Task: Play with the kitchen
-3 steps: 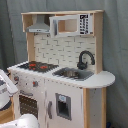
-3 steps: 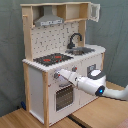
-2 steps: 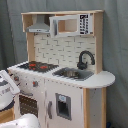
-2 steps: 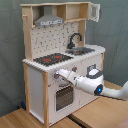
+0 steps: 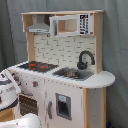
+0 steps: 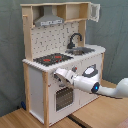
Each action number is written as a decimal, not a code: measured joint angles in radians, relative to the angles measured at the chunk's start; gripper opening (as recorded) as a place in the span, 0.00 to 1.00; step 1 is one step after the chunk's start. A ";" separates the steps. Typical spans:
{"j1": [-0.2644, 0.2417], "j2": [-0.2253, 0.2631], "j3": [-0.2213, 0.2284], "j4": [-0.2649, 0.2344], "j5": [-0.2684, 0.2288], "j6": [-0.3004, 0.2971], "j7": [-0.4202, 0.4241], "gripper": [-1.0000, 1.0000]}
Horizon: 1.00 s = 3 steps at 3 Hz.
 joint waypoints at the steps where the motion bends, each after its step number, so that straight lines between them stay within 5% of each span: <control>1: -0.001 0.000 0.001 0.000 0.000 0.000 0.018 1.00; 2: -0.001 0.000 0.001 0.000 0.000 0.000 0.018 0.00; 3: -0.001 0.001 -0.007 0.005 -0.002 0.000 -0.100 0.00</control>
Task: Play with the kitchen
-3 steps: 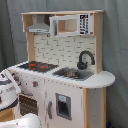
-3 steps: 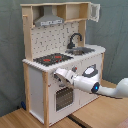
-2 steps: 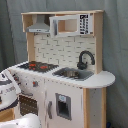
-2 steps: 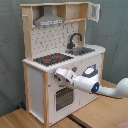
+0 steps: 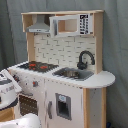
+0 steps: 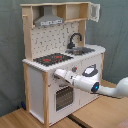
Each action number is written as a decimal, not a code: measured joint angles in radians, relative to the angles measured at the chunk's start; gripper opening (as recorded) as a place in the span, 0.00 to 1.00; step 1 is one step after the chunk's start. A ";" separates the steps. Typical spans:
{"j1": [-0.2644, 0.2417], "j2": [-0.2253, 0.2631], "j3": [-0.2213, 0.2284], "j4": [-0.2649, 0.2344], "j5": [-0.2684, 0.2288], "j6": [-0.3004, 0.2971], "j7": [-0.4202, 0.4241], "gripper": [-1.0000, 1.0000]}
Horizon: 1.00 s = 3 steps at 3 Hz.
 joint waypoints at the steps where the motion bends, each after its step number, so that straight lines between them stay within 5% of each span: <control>1: 0.000 0.000 0.000 0.000 0.000 -0.001 -0.114 0.00; 3: 0.001 0.000 0.000 0.000 0.000 -0.004 -0.328 0.00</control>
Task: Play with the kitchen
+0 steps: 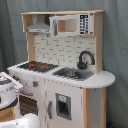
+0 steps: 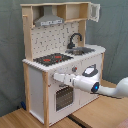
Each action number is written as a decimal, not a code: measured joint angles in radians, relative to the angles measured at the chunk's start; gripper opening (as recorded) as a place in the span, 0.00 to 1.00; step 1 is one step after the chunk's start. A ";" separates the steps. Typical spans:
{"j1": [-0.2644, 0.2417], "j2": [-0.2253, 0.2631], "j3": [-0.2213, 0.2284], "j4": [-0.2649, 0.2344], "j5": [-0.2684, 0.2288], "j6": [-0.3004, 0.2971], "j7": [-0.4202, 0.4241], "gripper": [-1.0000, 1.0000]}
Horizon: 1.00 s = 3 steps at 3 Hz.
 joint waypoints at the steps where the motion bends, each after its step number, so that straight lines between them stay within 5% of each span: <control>1: 0.001 0.000 0.000 0.000 0.000 -0.005 -0.108 0.00; 3: 0.003 0.000 0.001 0.000 0.000 -0.010 -0.324 0.00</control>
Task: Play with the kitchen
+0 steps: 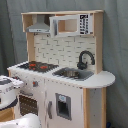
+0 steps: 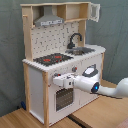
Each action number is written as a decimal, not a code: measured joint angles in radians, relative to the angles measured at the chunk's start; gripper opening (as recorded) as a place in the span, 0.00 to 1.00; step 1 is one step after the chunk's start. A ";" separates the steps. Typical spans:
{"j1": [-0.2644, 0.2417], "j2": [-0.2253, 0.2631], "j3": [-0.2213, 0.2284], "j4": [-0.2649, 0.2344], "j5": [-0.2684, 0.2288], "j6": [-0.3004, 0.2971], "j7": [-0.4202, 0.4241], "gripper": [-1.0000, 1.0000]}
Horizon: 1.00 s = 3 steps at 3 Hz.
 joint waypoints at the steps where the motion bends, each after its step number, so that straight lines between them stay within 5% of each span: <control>1: 0.000 0.000 0.000 0.000 0.000 0.000 -0.101 0.00; 3: 0.005 0.009 0.000 0.000 0.003 0.000 -0.254 0.00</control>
